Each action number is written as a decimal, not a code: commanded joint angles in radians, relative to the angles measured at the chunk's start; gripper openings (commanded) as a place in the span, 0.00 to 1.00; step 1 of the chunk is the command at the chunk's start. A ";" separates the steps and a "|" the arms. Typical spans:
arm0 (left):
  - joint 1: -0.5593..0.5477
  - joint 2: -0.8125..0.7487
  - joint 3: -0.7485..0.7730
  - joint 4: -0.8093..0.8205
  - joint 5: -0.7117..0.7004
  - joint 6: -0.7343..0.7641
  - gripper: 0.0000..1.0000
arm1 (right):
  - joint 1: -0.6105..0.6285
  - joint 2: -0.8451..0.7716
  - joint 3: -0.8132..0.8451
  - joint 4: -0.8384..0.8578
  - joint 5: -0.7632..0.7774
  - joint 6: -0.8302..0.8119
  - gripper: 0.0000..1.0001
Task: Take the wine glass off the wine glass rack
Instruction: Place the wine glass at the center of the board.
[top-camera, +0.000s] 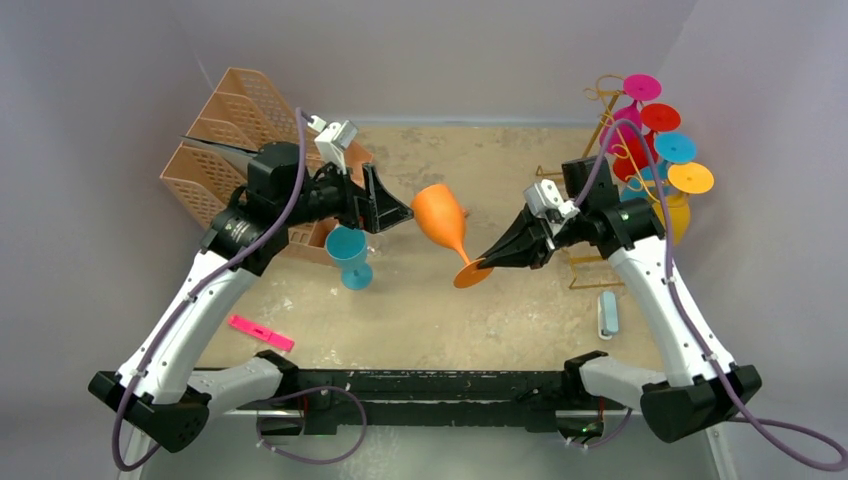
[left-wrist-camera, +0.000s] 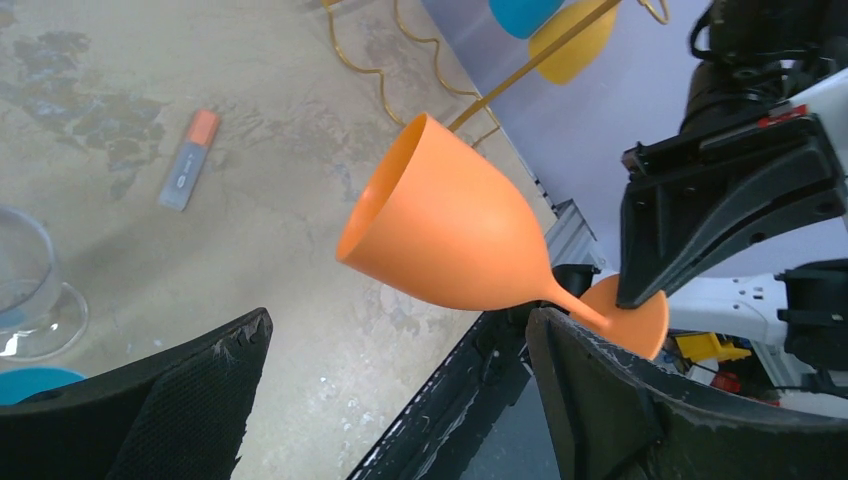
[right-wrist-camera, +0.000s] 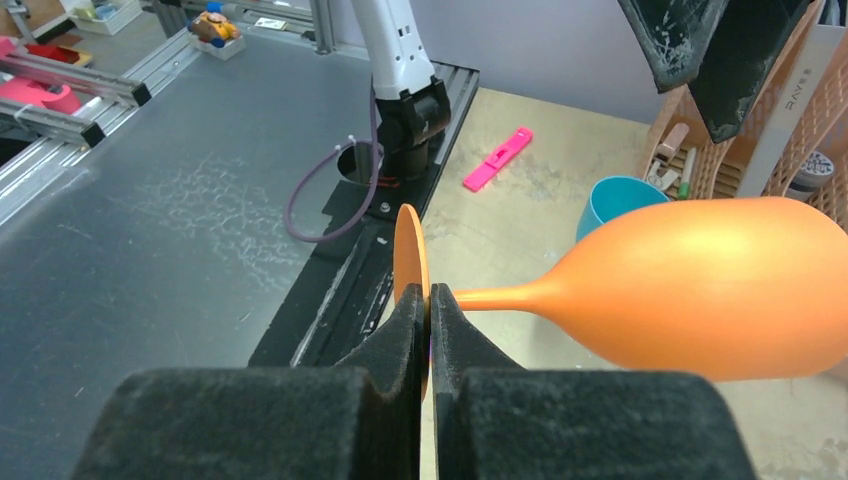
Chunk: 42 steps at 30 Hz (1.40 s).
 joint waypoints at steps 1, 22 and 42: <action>0.016 0.014 0.040 0.056 0.107 -0.014 0.97 | 0.001 0.048 0.099 -0.448 -0.089 -0.475 0.00; 0.021 0.089 0.020 0.298 0.409 -0.082 0.96 | 0.004 -0.073 0.105 -0.357 -0.030 -0.342 0.00; 0.021 0.109 0.031 0.276 0.443 -0.073 0.92 | 0.007 -0.088 0.073 -0.335 0.009 -0.302 0.00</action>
